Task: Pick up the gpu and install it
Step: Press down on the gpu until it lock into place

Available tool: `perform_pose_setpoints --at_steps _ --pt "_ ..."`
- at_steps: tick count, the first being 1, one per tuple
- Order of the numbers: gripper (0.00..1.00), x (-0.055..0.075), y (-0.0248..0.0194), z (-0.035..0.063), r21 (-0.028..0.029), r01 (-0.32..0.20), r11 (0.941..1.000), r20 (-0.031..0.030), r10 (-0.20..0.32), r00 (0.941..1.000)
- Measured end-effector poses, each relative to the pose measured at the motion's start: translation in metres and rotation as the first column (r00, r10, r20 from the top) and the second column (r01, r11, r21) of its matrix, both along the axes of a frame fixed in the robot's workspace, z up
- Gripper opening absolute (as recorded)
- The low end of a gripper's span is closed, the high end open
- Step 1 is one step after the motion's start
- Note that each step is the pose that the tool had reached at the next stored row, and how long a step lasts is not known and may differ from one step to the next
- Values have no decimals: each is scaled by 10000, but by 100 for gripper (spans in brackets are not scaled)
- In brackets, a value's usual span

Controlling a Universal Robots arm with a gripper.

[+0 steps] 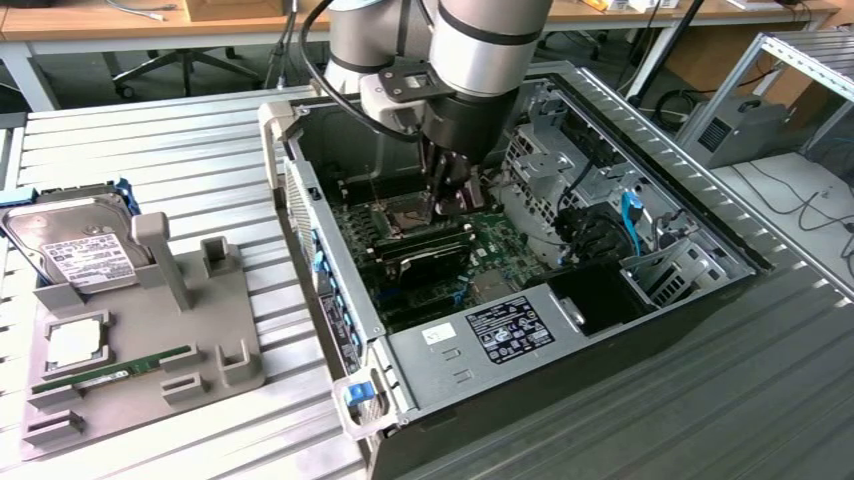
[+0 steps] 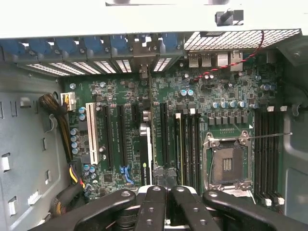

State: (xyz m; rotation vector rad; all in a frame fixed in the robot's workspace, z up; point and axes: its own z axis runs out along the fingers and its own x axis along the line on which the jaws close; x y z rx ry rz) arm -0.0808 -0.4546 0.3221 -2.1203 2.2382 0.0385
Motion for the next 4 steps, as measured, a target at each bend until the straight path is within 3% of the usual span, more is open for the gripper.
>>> perform_pose_setpoints --at_steps 4 --pt "11 0 0 2 -3 0 10000 -2 0 10000"
